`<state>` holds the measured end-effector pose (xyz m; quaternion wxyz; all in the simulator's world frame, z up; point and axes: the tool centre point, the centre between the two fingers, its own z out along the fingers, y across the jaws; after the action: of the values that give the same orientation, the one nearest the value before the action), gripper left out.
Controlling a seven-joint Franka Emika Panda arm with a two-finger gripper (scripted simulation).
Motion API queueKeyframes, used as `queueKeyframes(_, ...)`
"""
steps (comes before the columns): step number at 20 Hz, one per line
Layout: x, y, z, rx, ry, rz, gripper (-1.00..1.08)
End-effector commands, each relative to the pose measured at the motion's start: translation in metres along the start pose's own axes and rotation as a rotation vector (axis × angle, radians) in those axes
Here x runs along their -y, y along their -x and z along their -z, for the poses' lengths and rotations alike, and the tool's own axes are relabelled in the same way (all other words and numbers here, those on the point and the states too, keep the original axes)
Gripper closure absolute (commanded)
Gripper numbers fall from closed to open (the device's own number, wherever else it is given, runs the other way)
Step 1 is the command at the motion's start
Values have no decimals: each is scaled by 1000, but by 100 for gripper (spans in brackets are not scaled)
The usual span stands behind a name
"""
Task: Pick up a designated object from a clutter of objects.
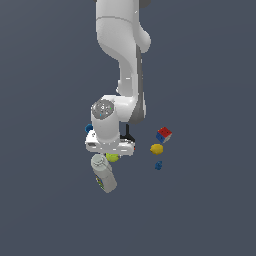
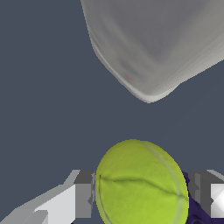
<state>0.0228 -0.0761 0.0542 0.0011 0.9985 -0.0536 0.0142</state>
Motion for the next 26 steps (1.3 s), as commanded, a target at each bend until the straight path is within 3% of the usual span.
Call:
queueKeyframes(1, 1, 10, -13, 28, -1, 1, 108)
queueKeyframes(6, 1, 10, -13, 28, -1, 1, 108)
queueKeyframes(7, 0, 0, 0, 0, 0, 0, 108)
queueKeyframes(14, 9, -1, 14, 0, 0, 0, 108)
queueKeyframes(26, 63, -7, 99, 7, 2, 0, 108)
